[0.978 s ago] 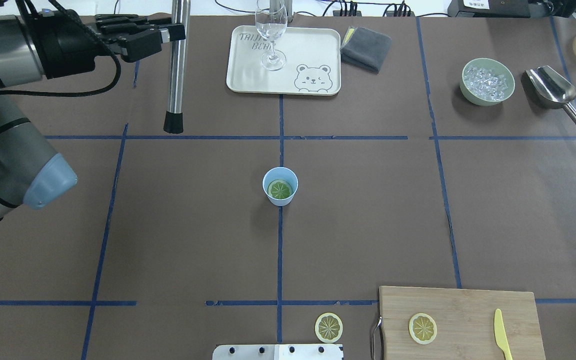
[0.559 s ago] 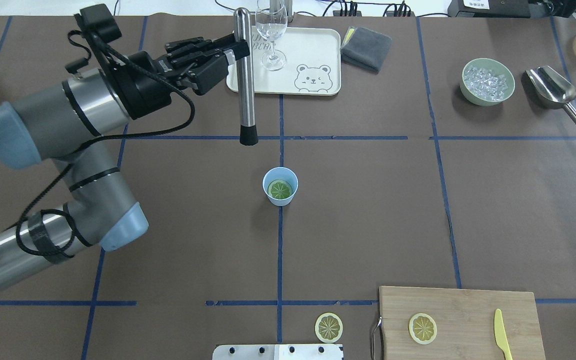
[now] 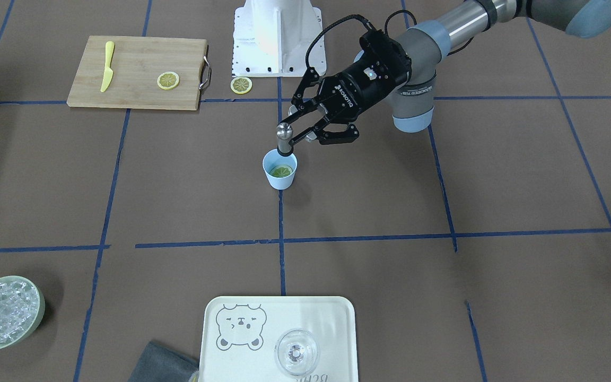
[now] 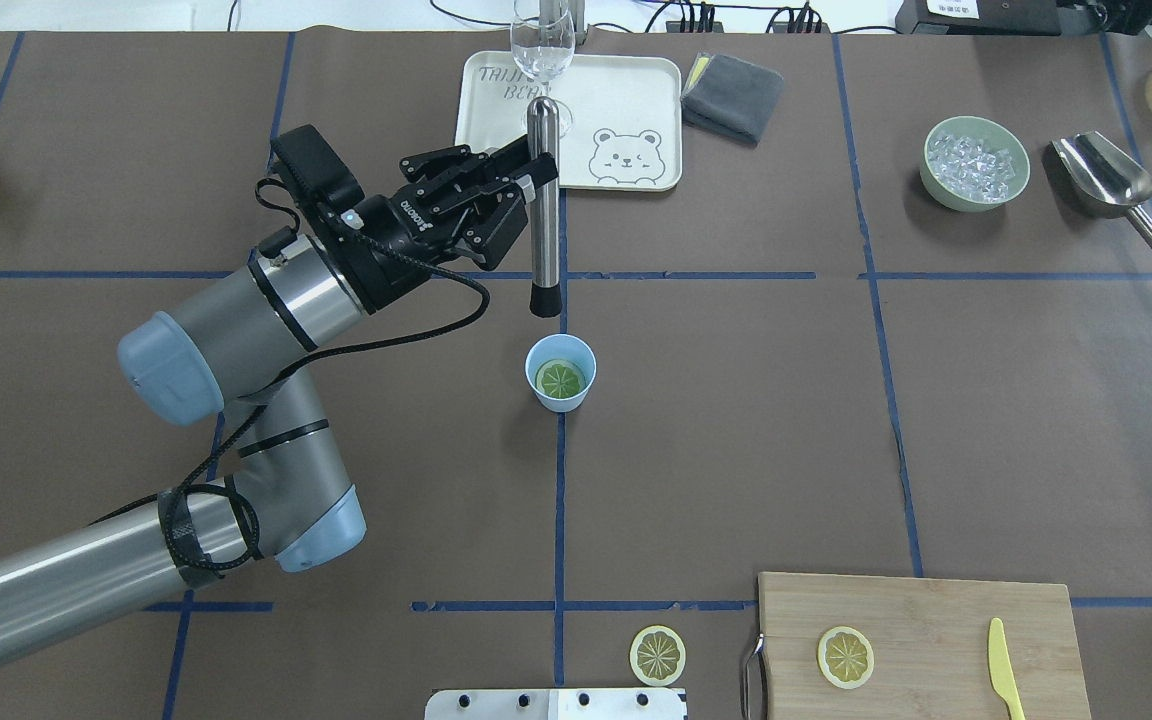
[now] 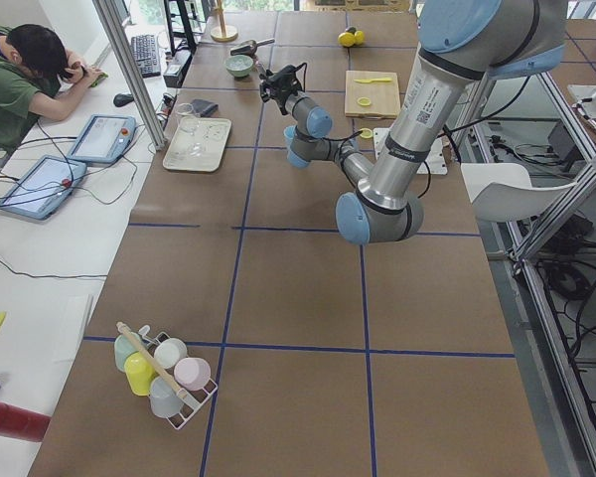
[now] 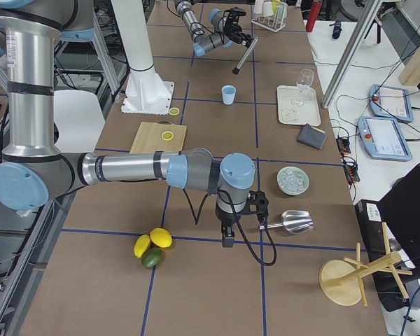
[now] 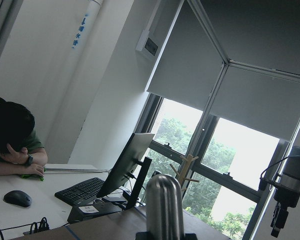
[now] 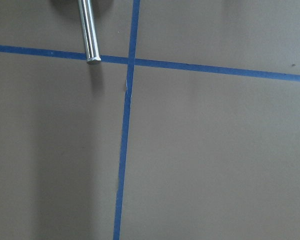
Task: Squeeze lemon into cup
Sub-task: 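Lower the muddler into the blue cup and press the lemon with the left gripper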
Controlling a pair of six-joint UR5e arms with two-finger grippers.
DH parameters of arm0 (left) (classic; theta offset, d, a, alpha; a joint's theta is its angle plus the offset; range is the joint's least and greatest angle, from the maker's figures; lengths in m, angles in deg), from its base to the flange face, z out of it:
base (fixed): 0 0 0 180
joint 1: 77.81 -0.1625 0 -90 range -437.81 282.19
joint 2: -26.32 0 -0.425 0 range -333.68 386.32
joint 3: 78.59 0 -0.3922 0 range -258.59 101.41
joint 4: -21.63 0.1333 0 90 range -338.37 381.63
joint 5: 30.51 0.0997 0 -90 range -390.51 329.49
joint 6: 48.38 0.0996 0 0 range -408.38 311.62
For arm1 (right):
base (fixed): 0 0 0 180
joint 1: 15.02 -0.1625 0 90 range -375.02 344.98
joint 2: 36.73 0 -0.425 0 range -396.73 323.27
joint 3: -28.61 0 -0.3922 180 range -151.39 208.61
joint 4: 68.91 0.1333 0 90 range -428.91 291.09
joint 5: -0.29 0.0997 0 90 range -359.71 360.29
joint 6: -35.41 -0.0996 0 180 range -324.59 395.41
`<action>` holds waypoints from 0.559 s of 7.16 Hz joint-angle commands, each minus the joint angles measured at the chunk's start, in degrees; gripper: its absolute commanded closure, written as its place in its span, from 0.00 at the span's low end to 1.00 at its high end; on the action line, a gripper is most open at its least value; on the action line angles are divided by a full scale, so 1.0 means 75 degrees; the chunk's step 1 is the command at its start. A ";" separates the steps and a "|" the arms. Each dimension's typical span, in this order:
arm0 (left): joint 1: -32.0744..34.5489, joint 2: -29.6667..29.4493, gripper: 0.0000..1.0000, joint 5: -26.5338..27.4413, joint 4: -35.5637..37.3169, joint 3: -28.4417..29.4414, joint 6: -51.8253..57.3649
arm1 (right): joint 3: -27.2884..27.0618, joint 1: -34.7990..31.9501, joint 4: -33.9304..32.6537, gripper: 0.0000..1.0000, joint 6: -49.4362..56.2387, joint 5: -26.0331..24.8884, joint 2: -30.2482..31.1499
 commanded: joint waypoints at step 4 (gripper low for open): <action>-0.0476 -0.0008 1.00 0.0548 -0.0199 0.0567 0.0194 | 0.0000 -0.0029 0.0000 0.00 0.0001 -0.0008 0.0018</action>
